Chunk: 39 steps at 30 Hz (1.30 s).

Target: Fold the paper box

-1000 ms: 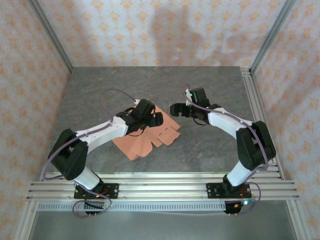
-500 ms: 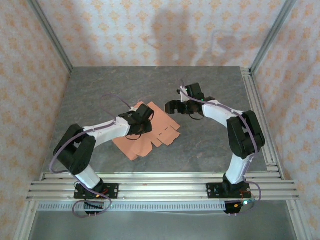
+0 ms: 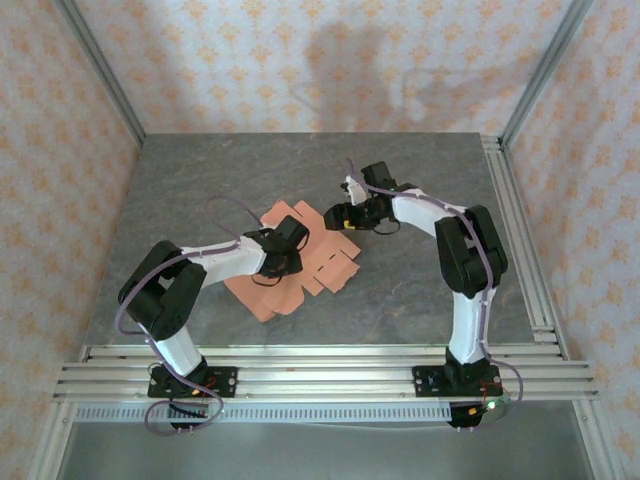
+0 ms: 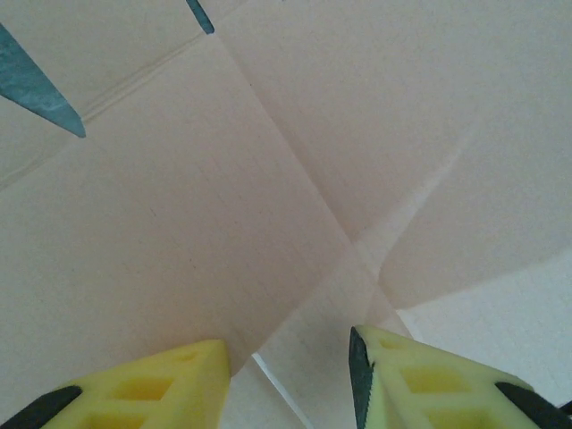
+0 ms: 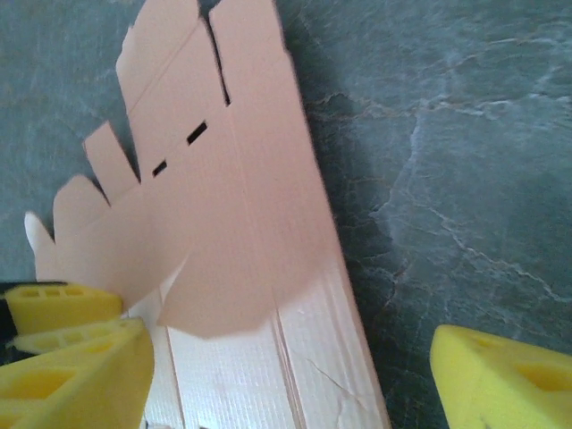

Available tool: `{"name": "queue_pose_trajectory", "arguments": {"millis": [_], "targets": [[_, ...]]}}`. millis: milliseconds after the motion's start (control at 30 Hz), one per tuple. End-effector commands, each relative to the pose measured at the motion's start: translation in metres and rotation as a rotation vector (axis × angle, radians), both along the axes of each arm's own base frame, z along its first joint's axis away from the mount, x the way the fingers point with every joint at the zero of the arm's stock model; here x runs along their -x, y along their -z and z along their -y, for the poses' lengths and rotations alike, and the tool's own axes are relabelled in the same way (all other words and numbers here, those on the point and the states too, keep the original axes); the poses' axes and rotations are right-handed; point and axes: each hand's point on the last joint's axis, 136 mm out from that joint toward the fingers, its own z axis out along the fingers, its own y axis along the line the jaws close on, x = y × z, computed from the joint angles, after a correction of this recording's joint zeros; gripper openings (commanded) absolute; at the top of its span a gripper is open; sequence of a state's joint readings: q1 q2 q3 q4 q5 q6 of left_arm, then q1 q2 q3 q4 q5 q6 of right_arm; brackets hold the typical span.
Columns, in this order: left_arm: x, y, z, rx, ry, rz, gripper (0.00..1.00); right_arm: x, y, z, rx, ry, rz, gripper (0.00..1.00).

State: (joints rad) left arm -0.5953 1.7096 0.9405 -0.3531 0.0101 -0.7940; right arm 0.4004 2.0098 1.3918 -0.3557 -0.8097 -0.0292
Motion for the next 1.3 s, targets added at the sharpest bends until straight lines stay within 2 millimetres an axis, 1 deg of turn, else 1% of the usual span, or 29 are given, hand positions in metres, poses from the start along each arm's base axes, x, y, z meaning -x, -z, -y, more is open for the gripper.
{"name": "queue_pose_trajectory", "arguments": {"millis": [0, 133, 200, 333, 433, 533, 600, 667, 767, 833, 933, 1067, 1133, 1267], "targets": [[0.013, 0.025, -0.011, -0.031, -0.025, -0.068, 0.43, 0.007, -0.002, -0.009, -0.042, -0.094, -0.018, 0.75], [0.015, 0.028, -0.012, -0.031, -0.024, -0.071, 0.43, 0.006, 0.005, -0.013, -0.053, -0.131, -0.029, 0.69], [0.017, 0.029, -0.012, -0.03, -0.017, -0.076, 0.43, 0.005, 0.008, -0.014, -0.054, -0.14, -0.042, 0.68], [0.02, 0.03, -0.016, -0.041, -0.016, -0.079, 0.43, 0.004, 0.017, -0.009, -0.009, -0.143, -0.034, 0.69], [0.022, 0.033, -0.017, -0.048, -0.018, -0.089, 0.43, 0.007, 0.017, -0.014, -0.044, -0.167, -0.05, 0.69], [0.024, 0.036, -0.018, -0.048, -0.019, -0.093, 0.43, -0.001, 0.023, -0.008, 0.003, -0.134, -0.032, 0.7], [0.025, 0.036, -0.019, -0.049, -0.022, -0.091, 0.43, 0.0, 0.018, -0.011, -0.03, -0.138, -0.031, 0.69], [0.025, 0.036, -0.019, -0.05, -0.023, -0.09, 0.43, 0.004, 0.013, -0.016, -0.071, -0.159, -0.043, 0.66], [0.025, 0.035, -0.019, -0.049, -0.019, -0.089, 0.43, 0.013, 0.006, -0.023, -0.141, -0.207, -0.059, 0.57], [0.024, 0.034, -0.018, -0.047, -0.013, -0.086, 0.43, 0.016, 0.001, -0.026, -0.17, -0.226, -0.057, 0.53], [0.024, 0.032, -0.018, -0.047, -0.01, -0.079, 0.43, 0.014, 0.0, -0.024, -0.154, -0.219, -0.031, 0.46], [0.025, 0.03, -0.019, -0.051, -0.007, -0.079, 0.43, 0.008, -0.001, -0.021, -0.134, -0.199, -0.002, 0.31], [0.025, 0.03, -0.019, -0.051, -0.005, -0.079, 0.43, 0.006, -0.002, -0.021, -0.133, -0.192, 0.002, 0.27], [0.024, 0.029, -0.018, -0.051, 0.004, -0.077, 0.43, 0.003, -0.005, -0.022, -0.141, -0.184, 0.013, 0.27]]}}
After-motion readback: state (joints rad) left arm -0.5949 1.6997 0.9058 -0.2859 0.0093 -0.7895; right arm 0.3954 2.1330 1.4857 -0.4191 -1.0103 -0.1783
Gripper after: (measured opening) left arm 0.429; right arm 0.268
